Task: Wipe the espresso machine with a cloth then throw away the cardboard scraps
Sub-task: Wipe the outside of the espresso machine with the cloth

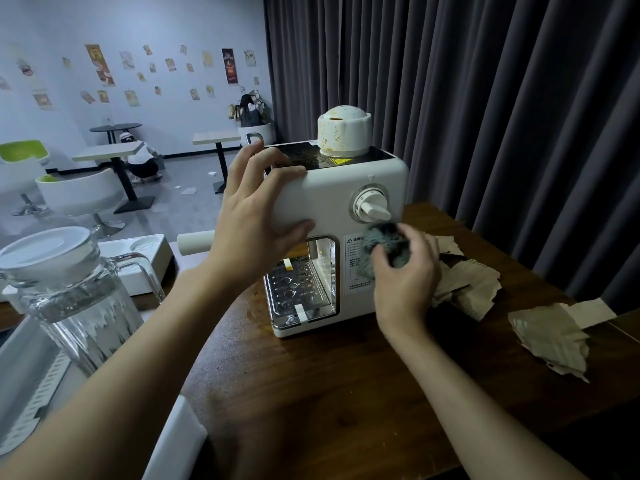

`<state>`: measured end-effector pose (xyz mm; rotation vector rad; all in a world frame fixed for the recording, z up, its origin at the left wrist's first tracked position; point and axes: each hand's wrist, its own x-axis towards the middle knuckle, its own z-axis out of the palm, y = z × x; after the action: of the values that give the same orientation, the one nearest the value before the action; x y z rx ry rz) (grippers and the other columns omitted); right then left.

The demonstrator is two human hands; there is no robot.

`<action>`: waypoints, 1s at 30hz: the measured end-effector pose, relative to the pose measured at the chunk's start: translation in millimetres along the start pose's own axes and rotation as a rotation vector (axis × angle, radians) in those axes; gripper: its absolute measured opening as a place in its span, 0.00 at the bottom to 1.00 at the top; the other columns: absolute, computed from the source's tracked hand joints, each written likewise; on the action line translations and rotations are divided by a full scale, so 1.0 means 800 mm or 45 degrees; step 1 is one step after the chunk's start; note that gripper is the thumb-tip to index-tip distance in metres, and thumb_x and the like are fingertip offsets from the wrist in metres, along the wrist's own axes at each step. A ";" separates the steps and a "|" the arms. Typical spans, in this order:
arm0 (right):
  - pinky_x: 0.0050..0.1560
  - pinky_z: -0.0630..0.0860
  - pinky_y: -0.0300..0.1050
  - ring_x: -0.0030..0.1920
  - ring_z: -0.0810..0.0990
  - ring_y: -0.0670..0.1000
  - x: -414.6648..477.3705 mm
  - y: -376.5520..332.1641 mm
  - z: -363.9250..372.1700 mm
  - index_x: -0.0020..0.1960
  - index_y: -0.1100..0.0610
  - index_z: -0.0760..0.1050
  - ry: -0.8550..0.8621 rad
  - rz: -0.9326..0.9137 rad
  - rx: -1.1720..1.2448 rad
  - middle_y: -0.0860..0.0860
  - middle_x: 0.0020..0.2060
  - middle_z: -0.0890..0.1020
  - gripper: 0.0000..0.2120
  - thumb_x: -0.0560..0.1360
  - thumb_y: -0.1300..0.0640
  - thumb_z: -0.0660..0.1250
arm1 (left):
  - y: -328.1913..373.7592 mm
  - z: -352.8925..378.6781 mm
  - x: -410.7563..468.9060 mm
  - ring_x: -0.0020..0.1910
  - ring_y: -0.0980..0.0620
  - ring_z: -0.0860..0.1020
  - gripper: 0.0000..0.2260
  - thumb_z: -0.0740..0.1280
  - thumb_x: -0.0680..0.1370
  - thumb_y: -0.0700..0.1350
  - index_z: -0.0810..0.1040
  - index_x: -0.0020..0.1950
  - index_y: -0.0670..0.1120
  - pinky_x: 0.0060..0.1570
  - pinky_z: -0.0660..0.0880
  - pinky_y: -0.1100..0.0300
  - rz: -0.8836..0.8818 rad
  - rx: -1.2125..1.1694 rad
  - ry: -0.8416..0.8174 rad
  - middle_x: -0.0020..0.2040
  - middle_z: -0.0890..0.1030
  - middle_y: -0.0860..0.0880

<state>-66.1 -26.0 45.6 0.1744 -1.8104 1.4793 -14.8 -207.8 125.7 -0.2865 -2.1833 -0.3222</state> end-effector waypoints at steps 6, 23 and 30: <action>0.51 0.65 0.22 0.50 0.74 0.47 -0.006 -0.001 0.004 0.48 0.63 0.76 0.016 -0.069 0.002 0.56 0.50 0.77 0.09 0.70 0.65 0.74 | 0.000 0.001 0.000 0.75 0.35 0.60 0.27 0.79 0.70 0.46 0.76 0.66 0.40 0.74 0.61 0.40 0.005 0.003 0.020 0.67 0.72 0.40; 0.54 0.66 0.23 0.52 0.72 0.41 0.046 -0.001 -0.013 0.52 0.65 0.80 0.058 -0.170 -0.040 0.53 0.50 0.77 0.10 0.71 0.65 0.74 | 0.001 -0.001 0.000 0.77 0.38 0.58 0.28 0.78 0.70 0.47 0.76 0.67 0.42 0.74 0.60 0.39 -0.023 0.000 -0.009 0.68 0.71 0.41; 0.54 0.66 0.23 0.52 0.72 0.42 0.084 -0.019 -0.024 0.55 0.62 0.81 -0.090 -0.284 -0.052 0.49 0.52 0.75 0.11 0.73 0.61 0.73 | -0.001 0.001 0.000 0.77 0.39 0.58 0.28 0.79 0.70 0.47 0.76 0.67 0.42 0.76 0.59 0.45 -0.005 -0.002 0.007 0.68 0.71 0.42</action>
<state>-95.3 9.8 100.1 0.3994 -1.8110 1.2926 -15.2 -208.1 125.2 -0.2823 -2.1785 -0.3264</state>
